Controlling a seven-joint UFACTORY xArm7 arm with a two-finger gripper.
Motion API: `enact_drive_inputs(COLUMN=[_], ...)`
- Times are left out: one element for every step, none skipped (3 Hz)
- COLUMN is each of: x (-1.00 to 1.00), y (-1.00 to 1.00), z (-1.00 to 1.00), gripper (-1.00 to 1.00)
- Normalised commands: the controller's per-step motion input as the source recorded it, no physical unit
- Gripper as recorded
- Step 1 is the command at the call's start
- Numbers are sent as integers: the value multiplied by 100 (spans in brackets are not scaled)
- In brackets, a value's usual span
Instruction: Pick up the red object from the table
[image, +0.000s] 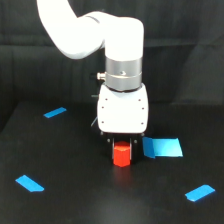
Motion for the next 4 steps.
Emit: enact_drive_inputs(x=[-43,-43,-28,-14], y=[-1,7,-15,-4], z=[89,100,92,92], gripper=[-100,-92,-93,-100])
